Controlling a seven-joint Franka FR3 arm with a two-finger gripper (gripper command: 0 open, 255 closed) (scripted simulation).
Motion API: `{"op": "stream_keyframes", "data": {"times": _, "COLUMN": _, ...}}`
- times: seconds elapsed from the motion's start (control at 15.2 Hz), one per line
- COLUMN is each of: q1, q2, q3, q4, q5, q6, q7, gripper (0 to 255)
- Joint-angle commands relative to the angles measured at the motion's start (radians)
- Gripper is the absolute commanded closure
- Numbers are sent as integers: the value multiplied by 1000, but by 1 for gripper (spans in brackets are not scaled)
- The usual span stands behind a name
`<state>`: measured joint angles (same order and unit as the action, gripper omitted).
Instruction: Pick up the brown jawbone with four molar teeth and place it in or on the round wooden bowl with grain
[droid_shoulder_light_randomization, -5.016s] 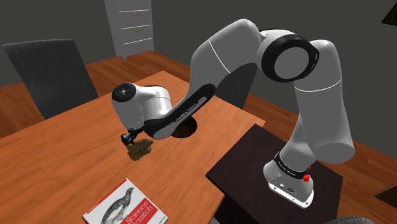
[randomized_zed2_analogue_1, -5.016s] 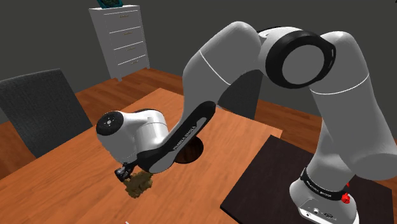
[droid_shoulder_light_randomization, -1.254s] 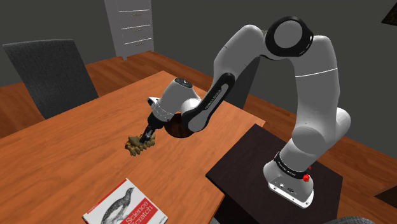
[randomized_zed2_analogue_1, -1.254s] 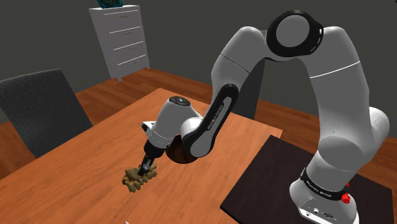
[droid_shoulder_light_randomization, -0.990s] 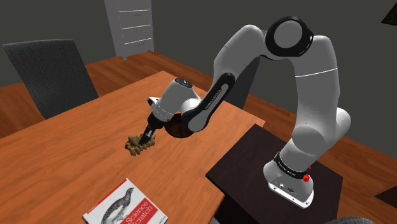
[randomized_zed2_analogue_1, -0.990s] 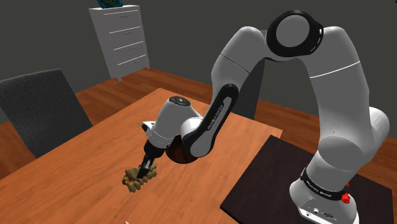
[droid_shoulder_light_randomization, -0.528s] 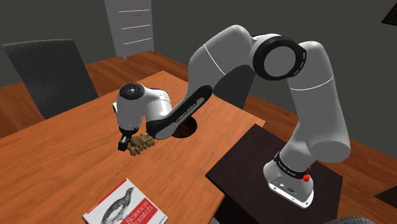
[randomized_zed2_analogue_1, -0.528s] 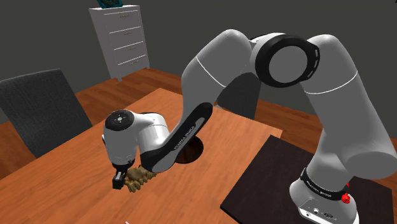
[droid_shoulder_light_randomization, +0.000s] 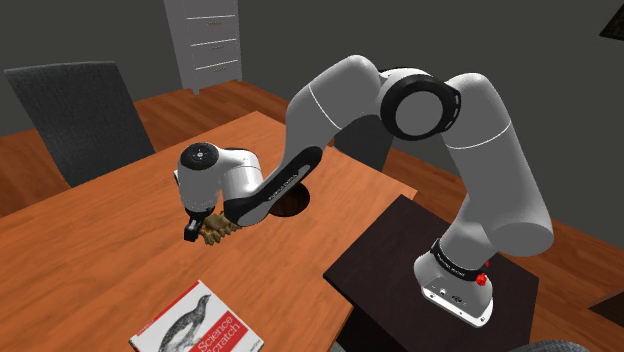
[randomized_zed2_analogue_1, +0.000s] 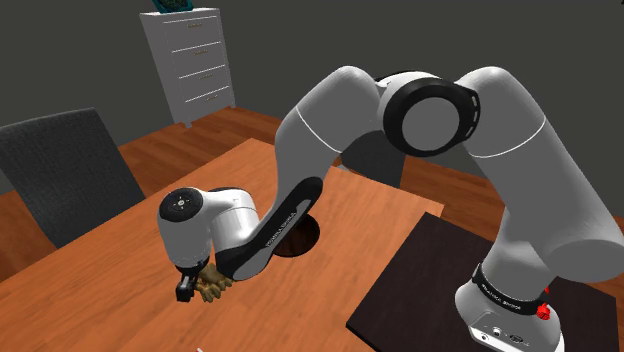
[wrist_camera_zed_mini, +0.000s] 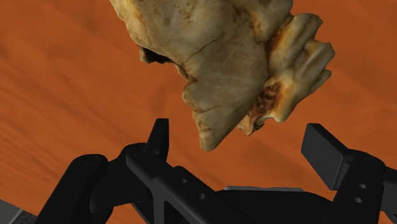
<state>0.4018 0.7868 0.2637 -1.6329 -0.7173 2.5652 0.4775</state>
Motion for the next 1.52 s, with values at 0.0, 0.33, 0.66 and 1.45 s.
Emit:
{"op": "stream_keyframes", "data": {"times": 0.0, "q1": 0, "q2": 5, "q3": -2, "q4": 4, "q5": -1, "q6": 2, "q7": 0, "gripper": 0}}
{"op": "stream_keyframes", "data": {"times": 0.33, "q1": 0, "q2": 5, "q3": -2, "q4": 4, "q5": -1, "q6": 2, "q7": 0, "gripper": 0}}
{"op": "stream_keyframes", "data": {"times": 0.66, "q1": 0, "q2": 5, "q3": -2, "q4": 4, "q5": -1, "q6": 2, "q7": 0, "gripper": 255}}
{"op": "stream_keyframes", "data": {"times": 1.45, "q1": -21, "q2": -63, "q3": 30, "q4": -16, "q5": 33, "q6": -46, "q7": -35, "gripper": 255}}
